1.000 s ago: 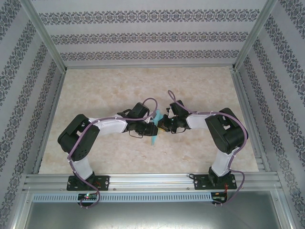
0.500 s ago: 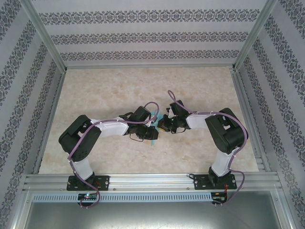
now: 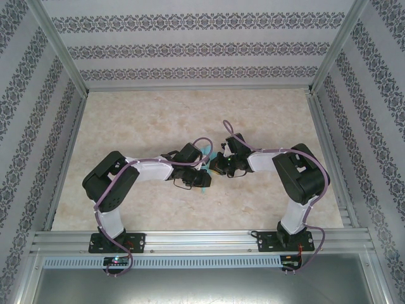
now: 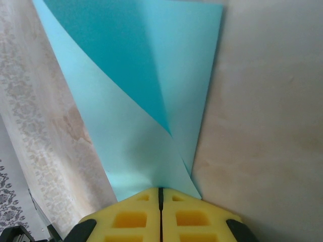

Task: Fold a paper plane with a square sheet of paper (pick it up from the middle)
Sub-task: Fold the wing for the fifth time at the center of the table.

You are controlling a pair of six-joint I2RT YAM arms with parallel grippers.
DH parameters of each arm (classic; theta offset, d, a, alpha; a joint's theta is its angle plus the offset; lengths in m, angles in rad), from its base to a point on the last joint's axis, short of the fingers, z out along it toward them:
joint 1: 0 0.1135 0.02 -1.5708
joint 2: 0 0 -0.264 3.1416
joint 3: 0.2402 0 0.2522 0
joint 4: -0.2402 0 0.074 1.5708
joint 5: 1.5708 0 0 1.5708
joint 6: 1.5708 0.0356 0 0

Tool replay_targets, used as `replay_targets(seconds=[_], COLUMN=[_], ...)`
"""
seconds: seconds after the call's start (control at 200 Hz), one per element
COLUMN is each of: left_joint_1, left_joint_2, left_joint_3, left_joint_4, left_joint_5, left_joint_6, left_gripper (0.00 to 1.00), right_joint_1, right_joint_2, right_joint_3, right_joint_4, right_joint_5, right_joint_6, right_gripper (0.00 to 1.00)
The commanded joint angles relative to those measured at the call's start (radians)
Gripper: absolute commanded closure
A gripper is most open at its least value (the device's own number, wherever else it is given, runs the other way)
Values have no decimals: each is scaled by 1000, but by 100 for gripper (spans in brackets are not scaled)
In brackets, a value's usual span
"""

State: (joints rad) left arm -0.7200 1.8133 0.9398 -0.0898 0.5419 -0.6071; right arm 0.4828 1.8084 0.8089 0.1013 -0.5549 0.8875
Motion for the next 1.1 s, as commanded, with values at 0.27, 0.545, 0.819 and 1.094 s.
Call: replay_targets(seconds=[0.27, 0.545, 0.819, 1.094], left_joint_1=[-46, -98, -162, -196], left_joint_2=[-144, -184, -132, -70], left_joint_3=[6, -39, -4, 38], left_joint_4=[-149, -182, -219, -249], left_joint_5=[-196, -316, -417, -467], left_joint_6=[-1, -45, -57, -61], left_gripper=[73, 74, 77, 78], right_joint_1=[14, 16, 14, 13], right_joint_2=[65, 63, 55, 49], right_joint_3=[-54, -51, -55, -57], right_joint_4=[-81, -81, -83, -84], right_joint_5=[115, 111, 108, 104], right_joint_6=[13, 11, 8, 2], right_gripper=[94, 94, 95, 95])
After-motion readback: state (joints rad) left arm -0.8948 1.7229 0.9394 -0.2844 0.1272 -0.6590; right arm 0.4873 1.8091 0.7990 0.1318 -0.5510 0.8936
